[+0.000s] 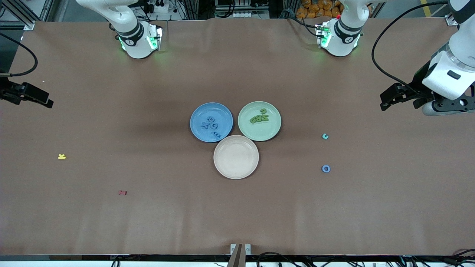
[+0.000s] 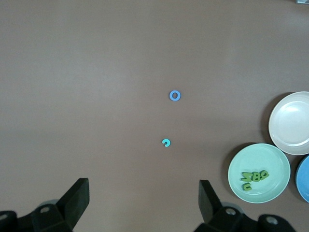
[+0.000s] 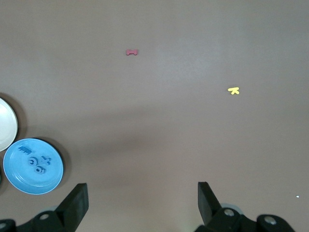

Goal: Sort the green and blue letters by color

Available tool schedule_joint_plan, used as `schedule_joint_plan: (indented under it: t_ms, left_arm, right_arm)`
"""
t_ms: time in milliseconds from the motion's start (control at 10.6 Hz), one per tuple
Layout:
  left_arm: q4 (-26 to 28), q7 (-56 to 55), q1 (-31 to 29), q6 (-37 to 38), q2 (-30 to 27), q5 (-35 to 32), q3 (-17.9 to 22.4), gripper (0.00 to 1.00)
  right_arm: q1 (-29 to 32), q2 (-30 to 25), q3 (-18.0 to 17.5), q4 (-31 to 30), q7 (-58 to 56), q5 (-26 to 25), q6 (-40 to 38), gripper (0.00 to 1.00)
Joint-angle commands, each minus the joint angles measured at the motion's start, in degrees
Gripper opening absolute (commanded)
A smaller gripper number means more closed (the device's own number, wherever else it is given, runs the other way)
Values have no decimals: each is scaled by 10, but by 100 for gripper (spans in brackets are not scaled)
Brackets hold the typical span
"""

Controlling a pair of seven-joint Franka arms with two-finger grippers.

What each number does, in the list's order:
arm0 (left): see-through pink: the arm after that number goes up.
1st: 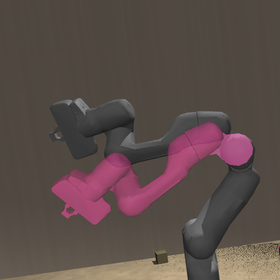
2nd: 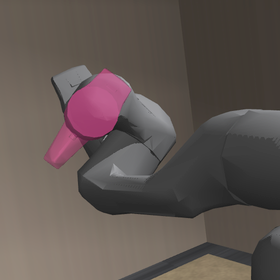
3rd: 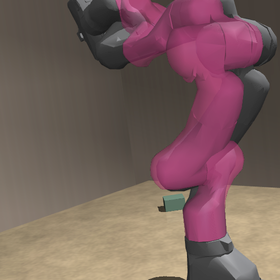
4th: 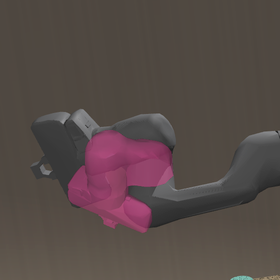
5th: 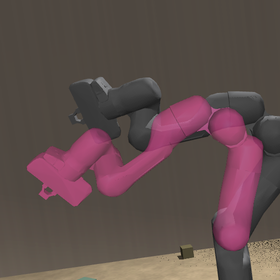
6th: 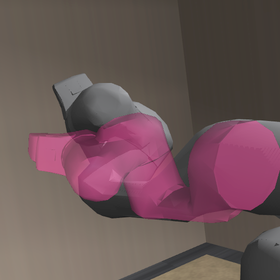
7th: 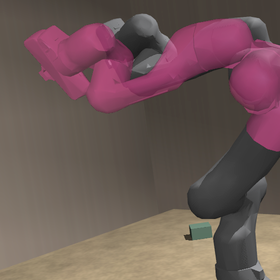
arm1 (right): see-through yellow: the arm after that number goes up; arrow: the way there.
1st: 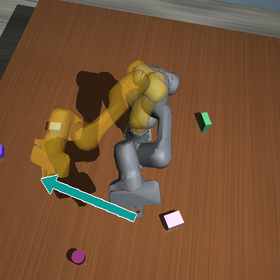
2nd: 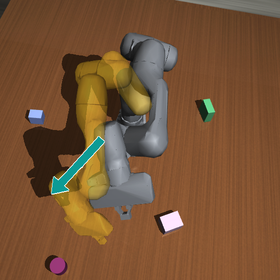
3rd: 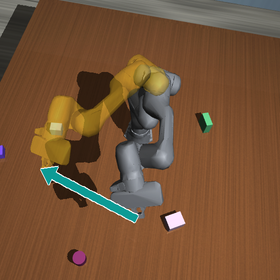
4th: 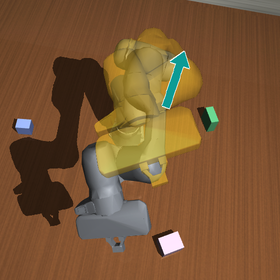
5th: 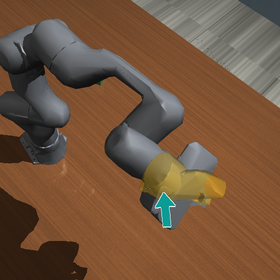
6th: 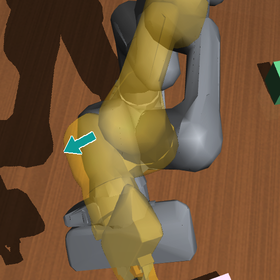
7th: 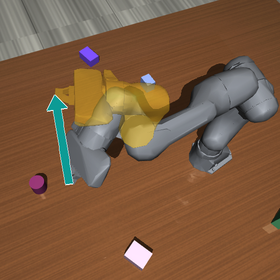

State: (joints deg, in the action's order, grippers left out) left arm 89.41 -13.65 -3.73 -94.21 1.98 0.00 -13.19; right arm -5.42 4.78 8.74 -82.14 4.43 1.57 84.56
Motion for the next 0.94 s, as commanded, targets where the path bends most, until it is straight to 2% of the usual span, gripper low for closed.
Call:
schedule_joint_plan:
  t_ms: [0, 188, 565, 847]
  left_arm:
    - [9, 15, 1, 8, -13, 15, 17, 100]
    - [-18, 15, 1, 21, -13, 17, 21, 100]
    - [-20, 18, 7, 41, -22, 15, 31, 100]
    - [-19, 69, 6, 41, -21, 13, 32, 100]
  right_arm:
    - [-4, -7, 2, -7, 3, 2, 3, 100]
    - [-5, -7, 2, -7, 3, 0, 3, 100]
    - [-5, -7, 1, -7, 2, -2, 3, 100]
    - [-5, -7, 0, -7, 2, -8, 3, 100]
